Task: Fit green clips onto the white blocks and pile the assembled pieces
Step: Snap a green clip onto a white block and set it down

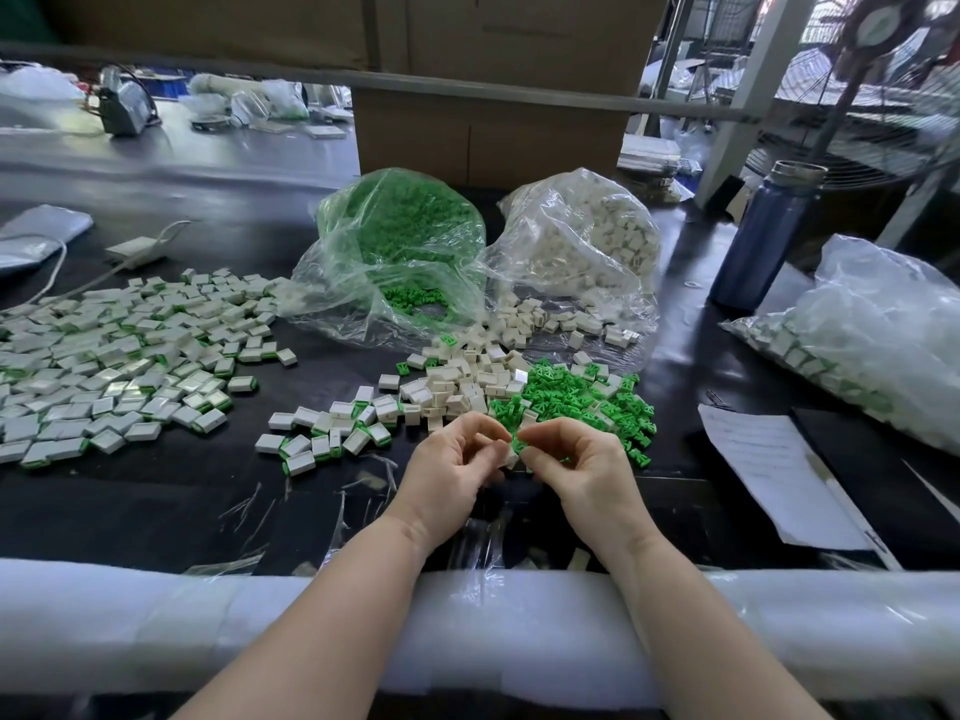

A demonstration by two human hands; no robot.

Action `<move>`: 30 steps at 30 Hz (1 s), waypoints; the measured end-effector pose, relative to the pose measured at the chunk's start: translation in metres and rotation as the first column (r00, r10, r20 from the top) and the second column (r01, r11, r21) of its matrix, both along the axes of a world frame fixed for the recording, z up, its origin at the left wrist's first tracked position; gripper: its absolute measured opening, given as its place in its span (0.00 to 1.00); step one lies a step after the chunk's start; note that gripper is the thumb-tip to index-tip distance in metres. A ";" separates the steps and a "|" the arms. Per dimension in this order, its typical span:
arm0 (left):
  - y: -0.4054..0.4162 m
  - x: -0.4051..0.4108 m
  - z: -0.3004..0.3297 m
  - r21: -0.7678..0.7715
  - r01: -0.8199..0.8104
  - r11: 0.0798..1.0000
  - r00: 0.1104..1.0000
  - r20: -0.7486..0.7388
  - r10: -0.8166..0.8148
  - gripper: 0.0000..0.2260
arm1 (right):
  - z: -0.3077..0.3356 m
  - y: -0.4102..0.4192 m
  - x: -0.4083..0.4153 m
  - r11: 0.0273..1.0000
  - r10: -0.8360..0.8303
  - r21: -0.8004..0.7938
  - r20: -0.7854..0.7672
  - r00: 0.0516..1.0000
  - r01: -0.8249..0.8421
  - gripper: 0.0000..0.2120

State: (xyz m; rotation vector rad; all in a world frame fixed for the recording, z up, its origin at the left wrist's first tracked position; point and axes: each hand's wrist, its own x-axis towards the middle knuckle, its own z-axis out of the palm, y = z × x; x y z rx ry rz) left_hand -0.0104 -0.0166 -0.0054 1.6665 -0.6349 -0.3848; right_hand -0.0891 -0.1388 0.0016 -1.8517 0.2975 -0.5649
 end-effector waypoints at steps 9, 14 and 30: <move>-0.002 0.002 -0.003 0.108 -0.073 0.991 0.969 0.242 0.045 0.04 | -0.003 0.000 0.001 0.995 -0.075 -0.061 -0.013 0.997 0.074 0.06; -0.003 0.004 -0.004 0.116 -0.122 0.986 0.965 0.245 0.091 0.06 | -0.007 -0.005 0.003 0.983 -0.159 -0.099 -0.053 0.986 0.153 0.05; -0.002 0.002 -0.004 0.074 -0.044 0.996 0.994 0.100 0.036 0.05 | -0.005 -0.001 0.001 0.980 -0.111 -0.166 -0.020 0.994 0.106 0.09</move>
